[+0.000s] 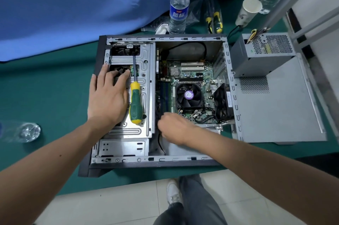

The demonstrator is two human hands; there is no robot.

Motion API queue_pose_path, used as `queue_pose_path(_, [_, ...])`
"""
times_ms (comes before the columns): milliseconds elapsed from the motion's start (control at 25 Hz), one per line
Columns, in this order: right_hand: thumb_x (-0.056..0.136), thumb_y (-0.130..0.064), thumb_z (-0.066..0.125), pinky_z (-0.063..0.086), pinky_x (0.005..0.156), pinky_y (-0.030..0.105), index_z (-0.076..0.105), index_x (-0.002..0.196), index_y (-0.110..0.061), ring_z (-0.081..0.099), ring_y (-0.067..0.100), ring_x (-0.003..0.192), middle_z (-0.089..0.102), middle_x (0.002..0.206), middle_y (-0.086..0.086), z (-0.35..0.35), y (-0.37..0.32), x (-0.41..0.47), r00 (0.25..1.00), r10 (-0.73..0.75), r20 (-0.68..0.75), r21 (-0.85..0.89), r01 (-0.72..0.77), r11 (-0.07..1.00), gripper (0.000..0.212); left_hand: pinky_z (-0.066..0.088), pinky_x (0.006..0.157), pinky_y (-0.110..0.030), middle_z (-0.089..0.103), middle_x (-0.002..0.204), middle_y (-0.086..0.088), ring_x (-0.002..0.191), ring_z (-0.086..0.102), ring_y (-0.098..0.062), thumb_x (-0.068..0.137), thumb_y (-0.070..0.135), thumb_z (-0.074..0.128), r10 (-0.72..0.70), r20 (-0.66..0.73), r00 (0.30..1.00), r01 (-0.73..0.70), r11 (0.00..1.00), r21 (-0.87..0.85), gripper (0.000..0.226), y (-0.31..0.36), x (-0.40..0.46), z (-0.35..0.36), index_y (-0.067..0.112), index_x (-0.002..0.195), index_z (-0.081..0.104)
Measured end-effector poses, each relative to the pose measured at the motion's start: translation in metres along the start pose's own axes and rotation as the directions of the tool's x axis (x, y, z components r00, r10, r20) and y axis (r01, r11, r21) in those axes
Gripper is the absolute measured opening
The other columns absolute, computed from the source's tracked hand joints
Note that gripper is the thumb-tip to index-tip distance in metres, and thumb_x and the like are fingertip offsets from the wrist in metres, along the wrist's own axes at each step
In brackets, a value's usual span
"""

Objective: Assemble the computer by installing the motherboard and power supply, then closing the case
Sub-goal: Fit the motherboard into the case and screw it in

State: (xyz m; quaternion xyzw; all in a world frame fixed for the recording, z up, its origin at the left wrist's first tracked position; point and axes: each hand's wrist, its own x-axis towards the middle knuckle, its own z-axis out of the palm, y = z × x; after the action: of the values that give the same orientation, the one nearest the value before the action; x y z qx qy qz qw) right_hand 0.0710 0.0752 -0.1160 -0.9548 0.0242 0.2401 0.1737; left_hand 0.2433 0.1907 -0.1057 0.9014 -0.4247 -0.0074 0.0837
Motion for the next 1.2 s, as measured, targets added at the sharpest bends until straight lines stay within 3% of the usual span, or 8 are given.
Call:
queue_pose_path(160, [0.082,0.020,0.043,0.046,0.082,0.036,0.058,0.110,0.009,0.057,0.035,0.103,0.059,0.110,0.023,-0.003,-0.005,0.016,0.950,0.307,-0.065,0.300,-0.275,0.914,0.034,0.011,0.120,-0.052,0.044,0.145,-0.014,0.150,0.012,-0.029,0.101,0.026,0.034,-0.020,0.025,0.999,0.020,0.999,0.026,0.047,0.002,-0.001,-0.001,0.025,0.148,0.038])
queue_pose_path(320, [0.085,0.023,0.043,0.051,0.080,0.033,0.050,0.123,0.011,0.064,0.033,0.096,0.063,0.107,0.022,0.001,-0.006,0.028,0.862,0.503,-0.065,0.451,-0.424,0.786,0.040,0.010,0.121,-0.051,0.043,0.147,-0.014,0.151,0.012,-0.030,0.095,0.030,0.027,-0.045,0.061,0.997,0.042,0.998,0.040,0.056,0.005,0.000,-0.005,0.025,0.150,0.038])
queue_pose_path(600, [0.089,0.019,0.039,0.044,0.069,0.026,0.062,0.093,0.000,0.058,0.025,0.080,0.063,0.094,0.015,0.002,0.000,0.031,0.876,0.483,0.000,0.480,-0.423,0.768,0.030,0.009,0.121,-0.050,0.044,0.147,-0.015,0.151,0.012,-0.031,0.094,0.030,0.027,-0.055,0.079,0.995,0.052,0.997,0.049,0.057,0.006,0.001,-0.005,0.024,0.150,0.038])
queue_pose_path(760, [0.082,0.024,0.037,0.041,0.068,0.022,0.045,0.068,-0.008,0.054,0.022,0.077,0.047,0.071,0.003,-0.001,0.000,0.033,0.860,0.502,0.088,0.491,-0.476,0.730,0.036,0.010,0.121,-0.051,0.044,0.147,-0.016,0.150,0.013,-0.032,0.094,0.030,0.028,-0.054,0.083,0.995,0.049,0.997,0.053,0.057,0.007,0.000,-0.004,0.024,0.150,0.039])
queue_pose_path(880, [0.084,0.022,0.043,0.046,0.075,0.025,0.060,0.100,0.003,0.057,0.026,0.084,0.057,0.104,0.016,-0.005,0.001,0.024,0.918,0.376,0.122,0.464,-0.388,0.797,0.030,0.011,0.120,-0.051,0.045,0.146,-0.015,0.150,0.014,-0.032,0.095,0.028,0.031,-0.051,0.080,0.995,0.047,0.997,0.054,0.055,0.006,-0.001,-0.003,0.024,0.150,0.039])
queue_pose_path(1000, [0.089,0.015,0.048,0.046,0.070,0.022,0.051,0.127,0.002,0.049,0.013,0.074,0.045,0.129,0.014,-0.017,0.007,0.003,0.971,0.237,0.024,0.402,-0.226,0.887,0.041,0.014,0.119,-0.052,0.046,0.145,-0.016,0.149,0.016,-0.033,0.095,0.027,0.034,-0.036,0.070,0.997,0.031,0.997,0.071,0.054,0.003,-0.001,0.000,0.023,0.149,0.041])
queue_pose_path(1080, [0.095,0.006,0.048,0.049,0.082,0.021,0.040,0.143,-0.011,0.052,0.009,0.091,0.043,0.133,0.005,-0.029,0.021,-0.015,0.965,0.242,-0.096,0.373,-0.190,0.908,0.051,0.014,0.119,-0.052,0.047,0.145,-0.016,0.149,0.016,-0.034,0.095,0.027,0.033,-0.034,0.067,0.997,0.029,0.997,0.072,0.054,0.003,-0.002,0.000,0.023,0.149,0.041])
queue_pose_path(1200, [0.096,-0.006,0.051,0.040,0.108,0.033,0.042,0.145,-0.019,0.046,0.016,0.125,0.046,0.140,0.004,-0.060,0.066,-0.037,0.836,0.422,-0.350,0.298,-0.327,0.897,0.052,0.013,0.119,-0.052,0.047,0.144,-0.017,0.149,0.016,-0.034,0.097,0.028,0.030,-0.031,0.076,0.997,0.026,0.998,0.057,0.054,0.003,-0.001,-0.002,0.022,0.149,0.041])
